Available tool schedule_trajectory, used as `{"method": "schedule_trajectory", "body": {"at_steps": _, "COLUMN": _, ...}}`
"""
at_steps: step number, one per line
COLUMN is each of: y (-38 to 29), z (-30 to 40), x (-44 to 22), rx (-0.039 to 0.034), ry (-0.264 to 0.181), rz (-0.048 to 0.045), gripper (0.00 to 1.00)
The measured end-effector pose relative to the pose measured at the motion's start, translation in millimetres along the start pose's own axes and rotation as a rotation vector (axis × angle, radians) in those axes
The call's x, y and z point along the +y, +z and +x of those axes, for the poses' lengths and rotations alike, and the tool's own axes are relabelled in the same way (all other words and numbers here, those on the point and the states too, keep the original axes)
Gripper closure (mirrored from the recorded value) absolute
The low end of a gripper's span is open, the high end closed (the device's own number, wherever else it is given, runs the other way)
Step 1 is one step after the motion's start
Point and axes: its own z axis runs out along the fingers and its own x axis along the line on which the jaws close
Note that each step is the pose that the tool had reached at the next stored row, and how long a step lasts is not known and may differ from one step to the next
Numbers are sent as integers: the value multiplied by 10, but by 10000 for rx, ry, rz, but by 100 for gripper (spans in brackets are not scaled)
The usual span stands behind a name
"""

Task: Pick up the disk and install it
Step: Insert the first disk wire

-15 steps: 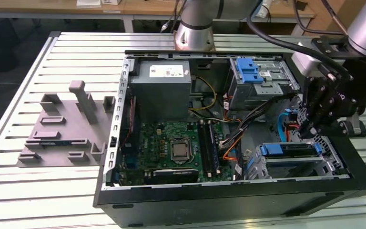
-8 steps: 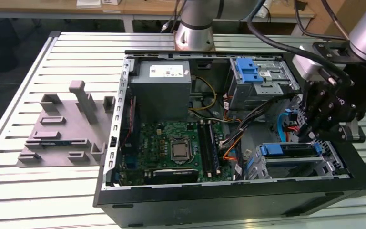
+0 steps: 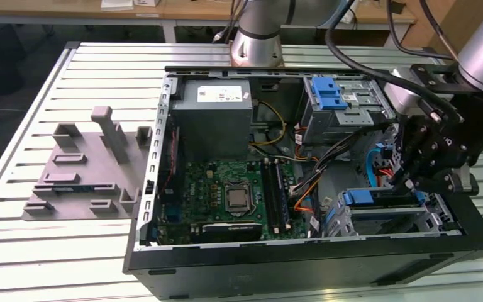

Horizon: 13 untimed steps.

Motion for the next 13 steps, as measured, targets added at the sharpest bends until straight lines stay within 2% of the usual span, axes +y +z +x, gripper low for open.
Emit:
{"method": "schedule_trajectory", "body": {"at_steps": 5, "y": 9, "z": -1, "x": -4, "rx": -8, "ry": 260, "rz": -36, "gripper": 84}}
{"method": "schedule_trajectory", "body": {"at_steps": 9, "y": 19, "z": -2, "x": -12, "rx": -3, "ry": 259, "rz": -128, "gripper": 84}}
{"method": "schedule_trajectory", "body": {"at_steps": 11, "y": 19, "z": -3, "x": -40, "rx": 4, "ry": 257, "rz": -194, "gripper": 84}}
{"method": "schedule_trajectory", "body": {"at_steps": 13, "y": 19, "z": -4, "x": -60, "rx": 0, "ry": 256, "rz": -221, "gripper": 84}}
